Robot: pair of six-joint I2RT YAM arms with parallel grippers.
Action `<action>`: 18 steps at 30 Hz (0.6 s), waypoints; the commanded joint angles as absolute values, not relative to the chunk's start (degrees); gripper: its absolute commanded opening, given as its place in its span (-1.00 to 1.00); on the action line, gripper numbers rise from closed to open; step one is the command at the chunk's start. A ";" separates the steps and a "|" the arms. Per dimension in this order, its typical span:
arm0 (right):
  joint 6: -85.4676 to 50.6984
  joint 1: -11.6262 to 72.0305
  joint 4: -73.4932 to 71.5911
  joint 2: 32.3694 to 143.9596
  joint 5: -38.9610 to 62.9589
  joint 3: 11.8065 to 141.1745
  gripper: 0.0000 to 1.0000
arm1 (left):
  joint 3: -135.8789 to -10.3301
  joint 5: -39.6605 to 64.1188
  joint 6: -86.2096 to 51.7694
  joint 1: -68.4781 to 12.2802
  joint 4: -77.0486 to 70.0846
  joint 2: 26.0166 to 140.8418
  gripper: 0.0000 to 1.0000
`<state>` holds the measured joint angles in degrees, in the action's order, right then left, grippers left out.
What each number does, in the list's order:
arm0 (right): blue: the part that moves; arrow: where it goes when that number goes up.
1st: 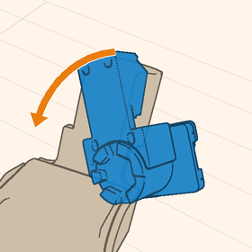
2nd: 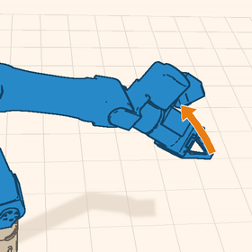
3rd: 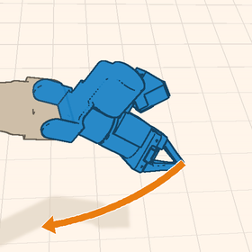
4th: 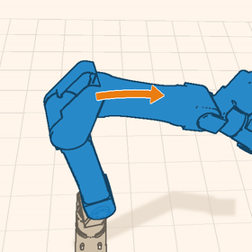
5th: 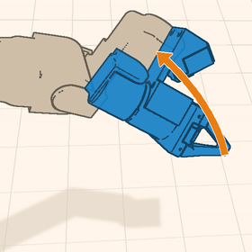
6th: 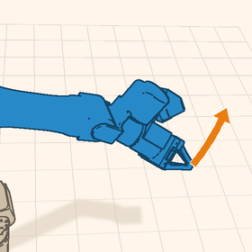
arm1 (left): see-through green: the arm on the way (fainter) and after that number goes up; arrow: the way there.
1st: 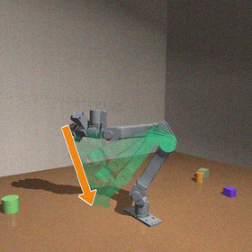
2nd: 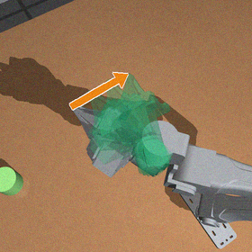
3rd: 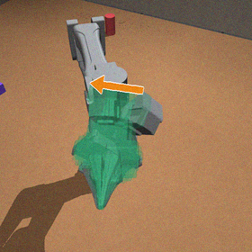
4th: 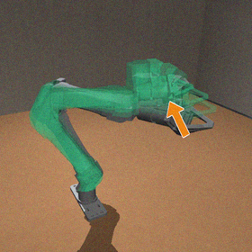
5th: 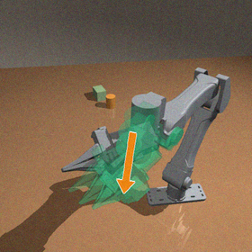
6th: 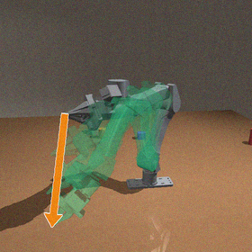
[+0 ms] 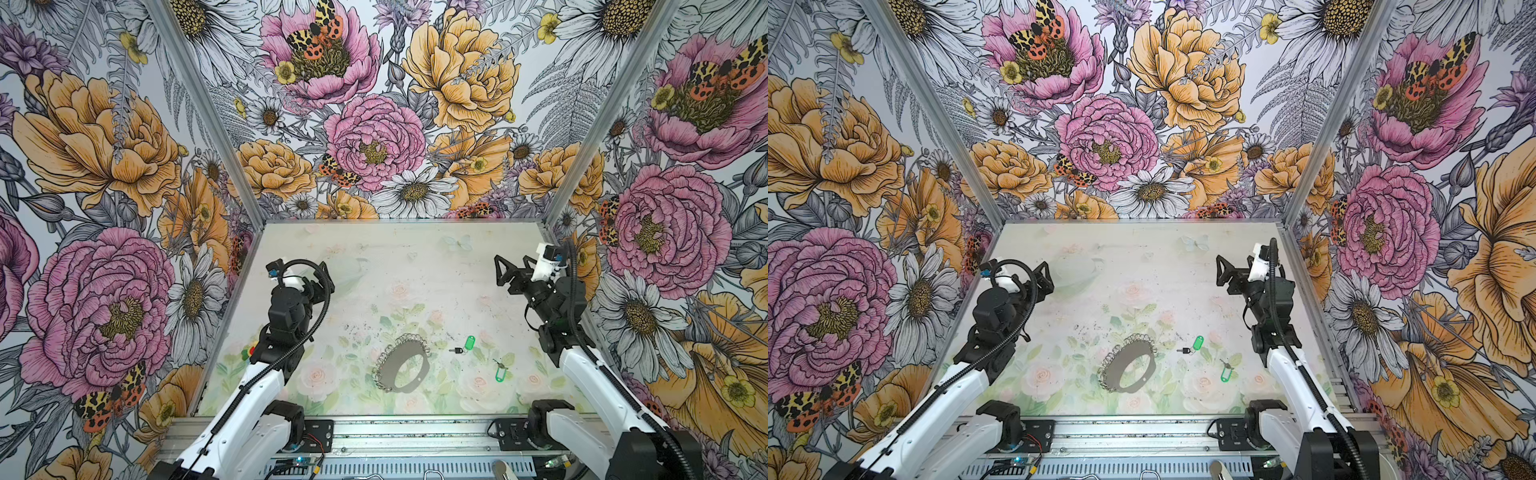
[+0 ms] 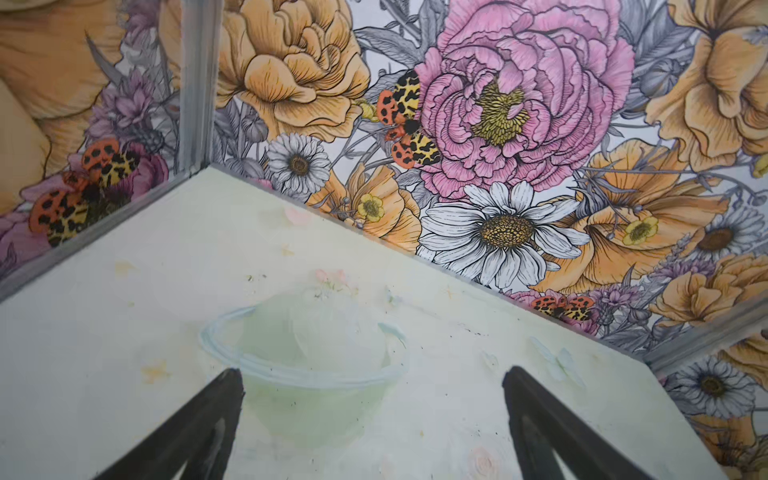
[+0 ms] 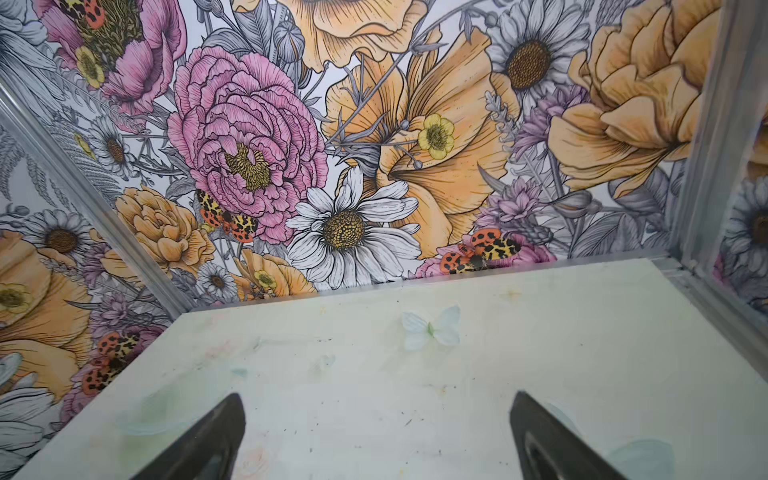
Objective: Attach keys to a key ring
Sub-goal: Move the keyring to the center of the table.
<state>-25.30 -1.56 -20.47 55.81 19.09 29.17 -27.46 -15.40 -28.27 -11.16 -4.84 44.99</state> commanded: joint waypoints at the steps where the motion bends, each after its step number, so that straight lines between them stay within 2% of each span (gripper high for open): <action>1: -35.63 -2.70 -14.14 56.06 29.17 26.86 0.99 | -22.40 -6.17 -40.94 -4.73 3.99 40.25 0.97; 3: -35.15 -2.62 -16.00 57.79 34.68 25.93 0.99 | -20.80 -2.81 -39.41 -3.17 4.18 38.45 0.97; 5: -33.09 -1.01 -10.20 60.53 35.19 28.19 0.99 | -21.86 -4.44 -36.95 -5.24 7.76 38.13 0.97; 9: -24.68 8.12 3.94 63.39 25.62 33.43 0.99 | -23.68 -10.67 -34.63 -13.99 11.20 39.32 0.97; 12: -22.54 14.02 8.34 65.04 22.54 35.11 0.99 | -23.66 -17.49 -34.26 -19.93 12.10 39.73 0.97; 18: -19.72 27.74 15.23 69.34 14.09 37.97 0.99 | -22.33 -21.73 -35.58 -20.84 11.97 38.06 0.97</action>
